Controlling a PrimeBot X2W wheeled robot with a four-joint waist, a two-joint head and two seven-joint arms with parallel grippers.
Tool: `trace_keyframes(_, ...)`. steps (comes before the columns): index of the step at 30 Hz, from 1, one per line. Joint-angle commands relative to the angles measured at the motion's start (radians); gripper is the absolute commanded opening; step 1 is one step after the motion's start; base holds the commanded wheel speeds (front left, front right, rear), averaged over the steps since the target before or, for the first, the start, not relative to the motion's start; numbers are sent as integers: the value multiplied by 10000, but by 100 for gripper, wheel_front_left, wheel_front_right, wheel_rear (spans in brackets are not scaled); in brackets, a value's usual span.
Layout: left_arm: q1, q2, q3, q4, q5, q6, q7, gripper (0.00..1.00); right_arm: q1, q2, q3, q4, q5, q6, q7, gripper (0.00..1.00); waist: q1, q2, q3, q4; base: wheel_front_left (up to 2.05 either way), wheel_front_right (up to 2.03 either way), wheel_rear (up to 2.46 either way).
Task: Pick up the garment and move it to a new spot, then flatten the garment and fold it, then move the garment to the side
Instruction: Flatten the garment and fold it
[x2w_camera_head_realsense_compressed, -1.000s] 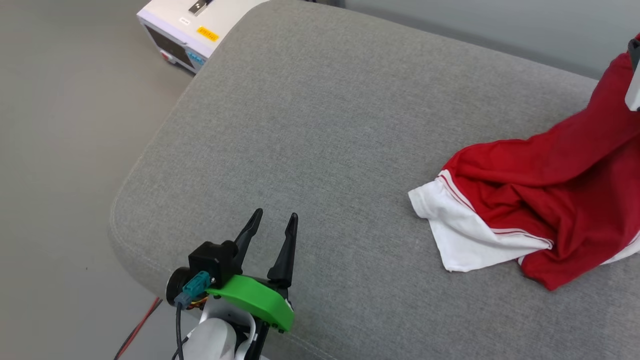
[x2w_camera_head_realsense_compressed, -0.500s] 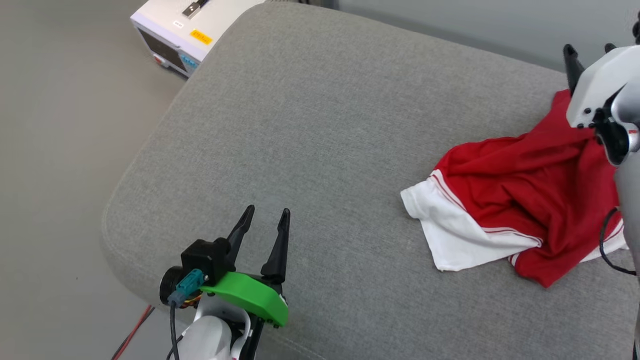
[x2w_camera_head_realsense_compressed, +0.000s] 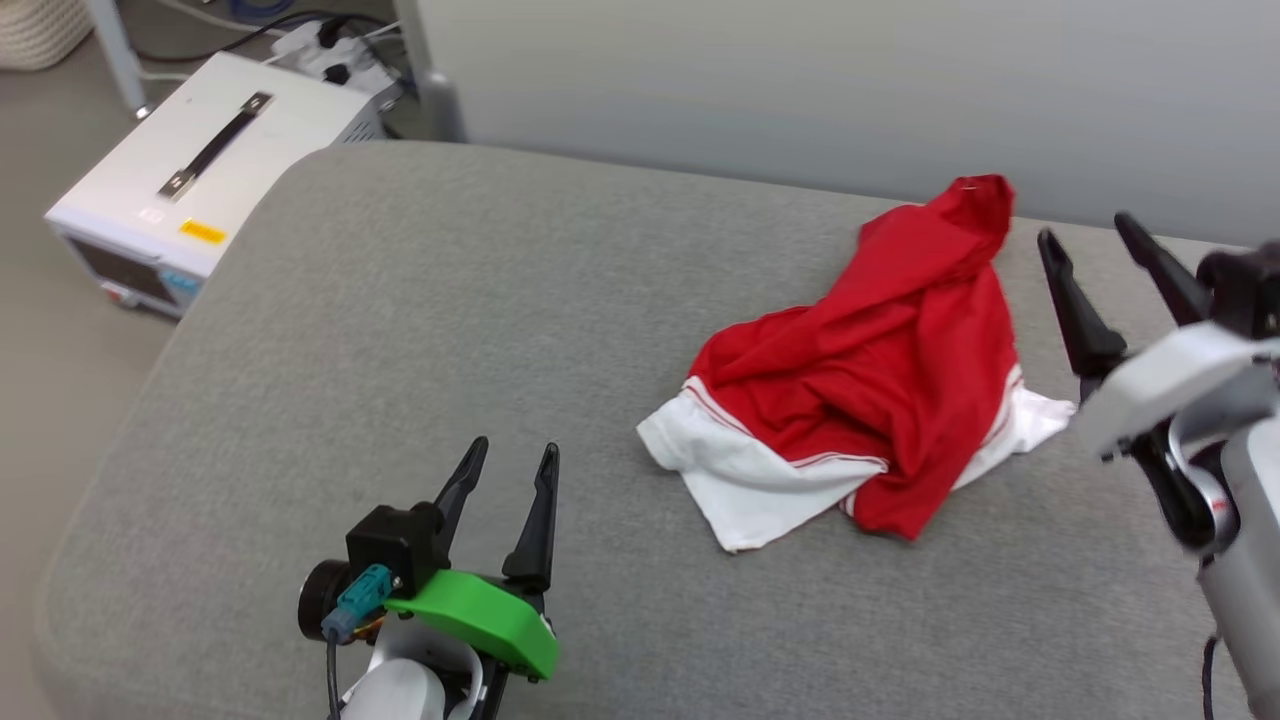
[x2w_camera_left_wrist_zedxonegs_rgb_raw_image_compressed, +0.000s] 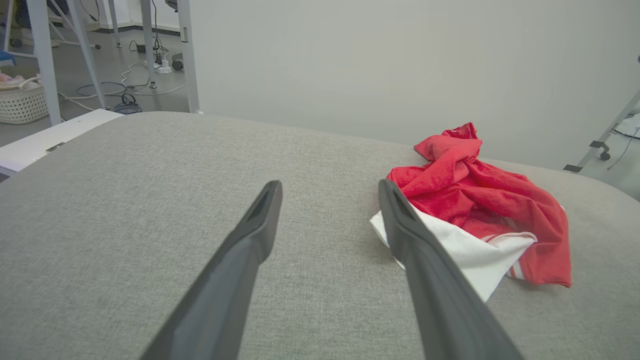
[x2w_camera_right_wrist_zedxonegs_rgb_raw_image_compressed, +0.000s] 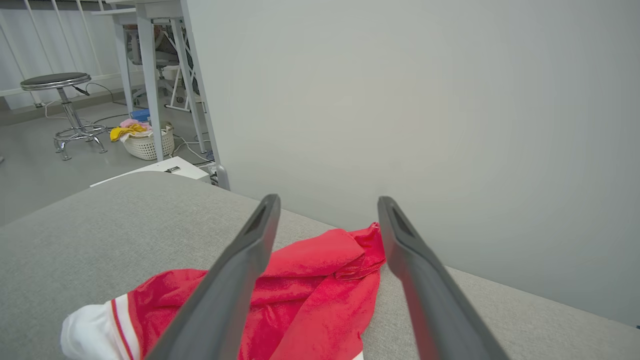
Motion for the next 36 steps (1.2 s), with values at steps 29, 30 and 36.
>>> trace_keyframes(29,708,55,-503,-136,-237,-101,471,100,5336,2433,-2705,-4646,-1869,-7,-548,100,0,-1,-401,-2197,0,0,0)
trace_keyframes(30,550,193,-771,-128,-144,-105,782,100,5342,2431,-2716,-4681,-1872,-7,-516,100,0,-1,-343,-2244,0,0,0)
trace_keyframes(36,-421,732,-2147,-82,-459,-112,3743,100,5332,2443,-2631,-4770,-1914,-7,-343,100,0,-1,79,-2578,0,0,0)
